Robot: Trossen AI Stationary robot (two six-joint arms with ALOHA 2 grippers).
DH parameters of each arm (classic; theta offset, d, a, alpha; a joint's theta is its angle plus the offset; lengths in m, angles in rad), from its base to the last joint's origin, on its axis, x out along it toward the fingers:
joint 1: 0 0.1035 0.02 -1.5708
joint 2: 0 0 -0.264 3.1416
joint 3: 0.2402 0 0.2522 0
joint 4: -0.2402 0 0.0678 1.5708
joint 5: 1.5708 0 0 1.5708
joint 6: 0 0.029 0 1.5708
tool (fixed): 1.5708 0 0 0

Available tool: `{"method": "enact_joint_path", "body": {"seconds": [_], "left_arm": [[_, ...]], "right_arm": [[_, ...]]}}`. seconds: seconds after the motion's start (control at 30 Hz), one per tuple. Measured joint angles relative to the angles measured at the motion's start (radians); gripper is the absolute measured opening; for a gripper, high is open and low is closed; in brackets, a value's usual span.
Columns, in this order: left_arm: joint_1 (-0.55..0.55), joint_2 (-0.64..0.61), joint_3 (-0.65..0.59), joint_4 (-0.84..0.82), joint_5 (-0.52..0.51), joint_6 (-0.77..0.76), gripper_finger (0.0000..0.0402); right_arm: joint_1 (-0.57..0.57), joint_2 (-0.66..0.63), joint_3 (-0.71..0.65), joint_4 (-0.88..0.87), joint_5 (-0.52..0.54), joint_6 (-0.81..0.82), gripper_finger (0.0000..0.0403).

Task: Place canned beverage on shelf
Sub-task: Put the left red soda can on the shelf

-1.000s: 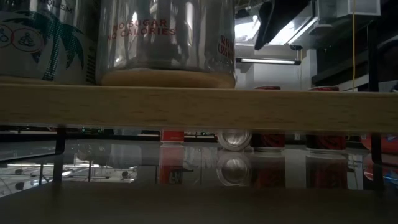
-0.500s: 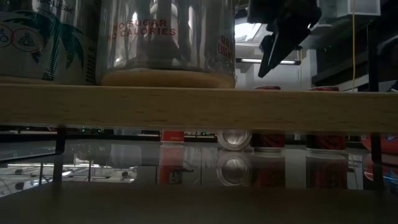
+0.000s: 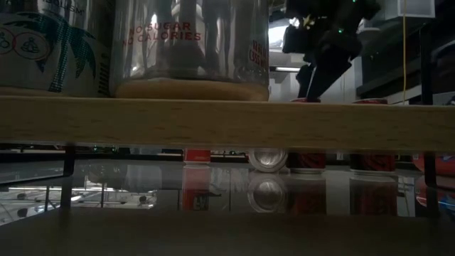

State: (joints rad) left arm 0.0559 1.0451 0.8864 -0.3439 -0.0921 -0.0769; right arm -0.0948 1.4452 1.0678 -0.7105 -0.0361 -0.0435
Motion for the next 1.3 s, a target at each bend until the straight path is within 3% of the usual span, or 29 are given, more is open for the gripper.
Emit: {"method": "enact_joint_path", "body": {"seconds": [0.83, 0.97, 1.2, 1.3], "left_arm": [[0.0, 0.0, 0.0, 0.0, -0.008, -0.003, 0.0387], [0.0, 0.0, -0.001, 0.0, -0.028, -0.003, 0.0387], [0.0, 0.0, -0.001, 0.0, -0.03, -0.003, 0.0387], [0.0, 0.0, -0.001, 0.0, -0.03, -0.003, 0.0387]], "right_arm": [[0.003, 0.014, -0.103, 0.141, -0.007, -0.041, 0.0382], [0.003, 0.014, -0.103, 0.14, -0.007, -0.042, 0.0361], [0.003, 0.014, -0.103, 0.139, -0.009, -0.042, 0.0289], [0.003, 0.013, -0.103, 0.139, -0.009, -0.041, 0.028]]}}
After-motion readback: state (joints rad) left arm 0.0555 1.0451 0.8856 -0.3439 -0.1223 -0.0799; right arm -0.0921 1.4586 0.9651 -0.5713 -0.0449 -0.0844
